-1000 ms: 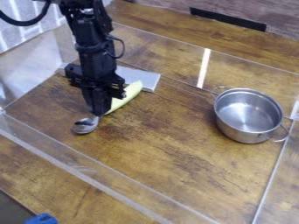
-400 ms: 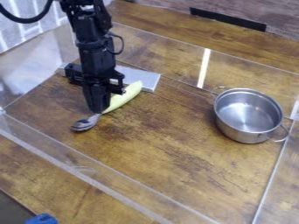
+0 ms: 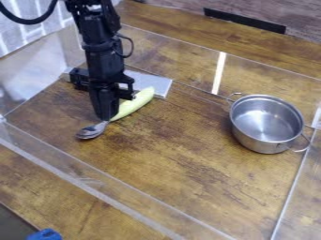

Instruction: Put the spoon into the silver pot

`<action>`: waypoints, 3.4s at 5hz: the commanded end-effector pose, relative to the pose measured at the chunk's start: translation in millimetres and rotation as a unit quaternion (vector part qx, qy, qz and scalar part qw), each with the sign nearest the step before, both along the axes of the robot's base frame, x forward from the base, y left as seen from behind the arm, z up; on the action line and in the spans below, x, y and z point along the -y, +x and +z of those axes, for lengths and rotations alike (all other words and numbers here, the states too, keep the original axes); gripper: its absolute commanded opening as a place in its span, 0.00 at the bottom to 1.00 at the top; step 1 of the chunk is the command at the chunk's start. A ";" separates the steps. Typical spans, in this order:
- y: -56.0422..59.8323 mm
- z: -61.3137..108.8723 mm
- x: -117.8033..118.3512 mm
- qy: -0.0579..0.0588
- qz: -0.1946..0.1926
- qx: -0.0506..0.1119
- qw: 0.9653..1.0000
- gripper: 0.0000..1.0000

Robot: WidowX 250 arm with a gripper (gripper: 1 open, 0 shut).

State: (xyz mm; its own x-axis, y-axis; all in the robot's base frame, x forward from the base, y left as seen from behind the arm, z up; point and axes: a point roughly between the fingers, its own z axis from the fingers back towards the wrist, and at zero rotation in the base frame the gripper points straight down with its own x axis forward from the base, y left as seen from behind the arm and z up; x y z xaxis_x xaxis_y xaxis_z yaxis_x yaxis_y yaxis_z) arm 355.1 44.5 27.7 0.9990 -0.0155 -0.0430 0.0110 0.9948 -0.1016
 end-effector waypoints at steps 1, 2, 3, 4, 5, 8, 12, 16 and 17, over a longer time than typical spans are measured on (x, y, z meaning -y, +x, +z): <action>9.0 -5.2 17.2 -0.004 0.005 0.001 1.000 0.00; 10.6 -4.9 19.3 -0.007 -0.015 -0.002 1.000 0.00; 11.0 -4.8 21.6 -0.010 -0.038 -0.007 0.999 0.00; 17.3 27.8 45.9 0.015 -0.047 0.001 0.999 0.00; 28.7 63.2 83.1 0.027 -0.109 0.025 0.993 0.00; 39.5 113.4 97.6 0.062 -0.169 0.022 0.983 1.00; 15.3 93.1 52.2 0.101 -0.140 -0.017 0.985 1.00; 11.1 59.7 39.6 0.089 -0.055 -0.034 0.994 1.00; 7.1 43.5 31.9 0.087 -0.053 -0.039 0.994 1.00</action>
